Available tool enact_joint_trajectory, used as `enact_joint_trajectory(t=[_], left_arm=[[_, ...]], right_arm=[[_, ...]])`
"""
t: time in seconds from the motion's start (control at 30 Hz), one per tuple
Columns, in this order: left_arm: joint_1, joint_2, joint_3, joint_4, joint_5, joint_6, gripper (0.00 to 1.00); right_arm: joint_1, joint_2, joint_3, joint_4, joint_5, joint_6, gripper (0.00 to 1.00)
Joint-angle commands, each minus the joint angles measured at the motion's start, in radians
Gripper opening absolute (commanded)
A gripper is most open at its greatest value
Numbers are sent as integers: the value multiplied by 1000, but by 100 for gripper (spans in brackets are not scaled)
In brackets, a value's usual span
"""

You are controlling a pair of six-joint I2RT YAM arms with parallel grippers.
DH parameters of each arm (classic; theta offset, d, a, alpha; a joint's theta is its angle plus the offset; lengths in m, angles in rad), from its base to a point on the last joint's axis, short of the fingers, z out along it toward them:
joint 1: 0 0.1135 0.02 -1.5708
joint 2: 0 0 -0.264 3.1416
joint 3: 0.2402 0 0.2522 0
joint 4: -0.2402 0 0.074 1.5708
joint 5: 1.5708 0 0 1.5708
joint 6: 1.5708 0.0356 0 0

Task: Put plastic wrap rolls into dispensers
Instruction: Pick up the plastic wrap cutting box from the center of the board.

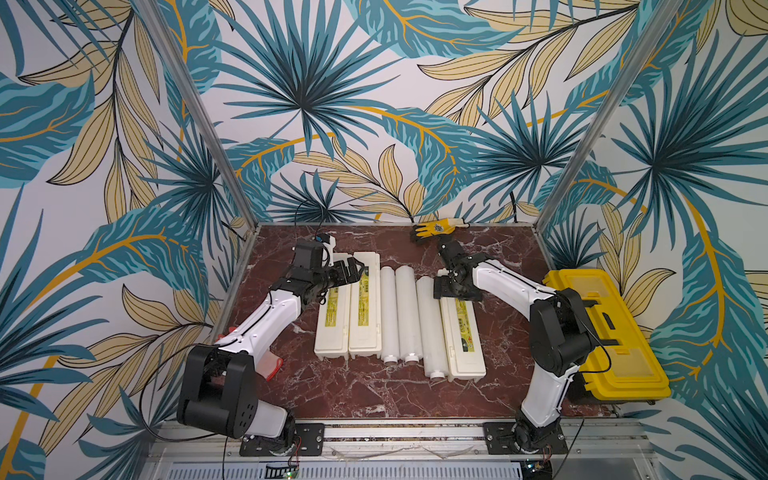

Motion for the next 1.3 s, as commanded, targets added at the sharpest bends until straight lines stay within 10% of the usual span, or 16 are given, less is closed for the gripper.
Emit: enact_joint_trajectory(t=[0.0, 0.67, 1.27], left_arm=[[-3, 30, 58, -10, 29, 4, 99], [-14, 68, 140, -15, 85, -25, 99], [-249, 341, 550, -5, 511, 110, 99]], right_arm=[[4, 30, 2, -36, 33, 16, 96], [-25, -180, -32, -6, -137, -203, 76], [-303, -476, -169, 156, -842, -472, 70]])
